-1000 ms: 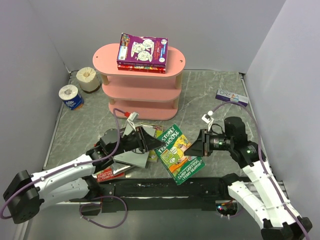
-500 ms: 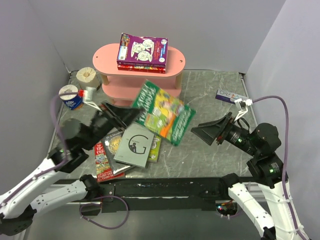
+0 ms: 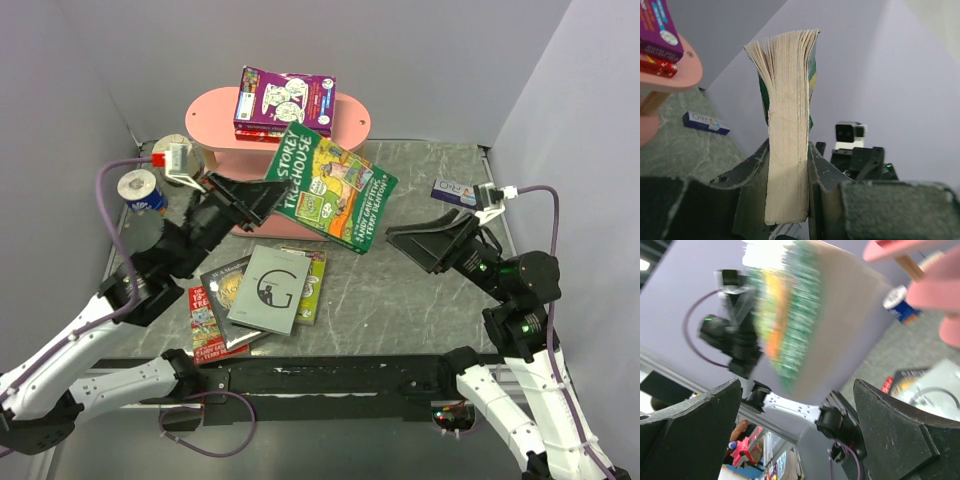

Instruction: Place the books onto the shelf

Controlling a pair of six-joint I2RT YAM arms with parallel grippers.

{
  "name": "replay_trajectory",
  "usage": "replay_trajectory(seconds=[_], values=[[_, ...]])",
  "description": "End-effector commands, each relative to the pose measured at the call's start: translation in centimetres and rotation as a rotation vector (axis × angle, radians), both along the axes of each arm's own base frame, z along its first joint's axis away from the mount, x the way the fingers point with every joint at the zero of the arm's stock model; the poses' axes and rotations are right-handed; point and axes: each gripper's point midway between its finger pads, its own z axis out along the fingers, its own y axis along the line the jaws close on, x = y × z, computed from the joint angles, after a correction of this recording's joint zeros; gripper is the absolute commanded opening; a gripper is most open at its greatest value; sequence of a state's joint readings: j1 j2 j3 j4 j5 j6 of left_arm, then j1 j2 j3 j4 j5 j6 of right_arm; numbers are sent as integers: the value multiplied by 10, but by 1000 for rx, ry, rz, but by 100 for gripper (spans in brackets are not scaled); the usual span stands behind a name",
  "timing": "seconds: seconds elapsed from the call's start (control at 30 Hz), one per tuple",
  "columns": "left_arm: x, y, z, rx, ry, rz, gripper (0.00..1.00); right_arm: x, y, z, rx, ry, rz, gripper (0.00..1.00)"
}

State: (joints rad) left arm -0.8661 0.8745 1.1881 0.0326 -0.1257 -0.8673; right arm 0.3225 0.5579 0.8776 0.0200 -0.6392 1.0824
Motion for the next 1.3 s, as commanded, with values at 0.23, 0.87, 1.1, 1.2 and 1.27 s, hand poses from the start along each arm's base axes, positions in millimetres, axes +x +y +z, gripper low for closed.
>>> replay_trajectory(seconds=[0.23,0.87,1.1,1.2,1.27], values=[[-12,7,39,-132,-75,-37,1,14,9,31,8,-60,32,99],[-13,14,50,-126,-104,-9,1,25,7,9,-71,-44,-25,99],[-15,6,44,-131,-96,-48,1,44,20,10,-54,-29,31,98],[-17,5,43,-139,-97,-62,1,55,26,13,-53,-29,55,95],[-16,3,41,-134,-90,-66,1,58,27,17,-38,-38,60,82]])
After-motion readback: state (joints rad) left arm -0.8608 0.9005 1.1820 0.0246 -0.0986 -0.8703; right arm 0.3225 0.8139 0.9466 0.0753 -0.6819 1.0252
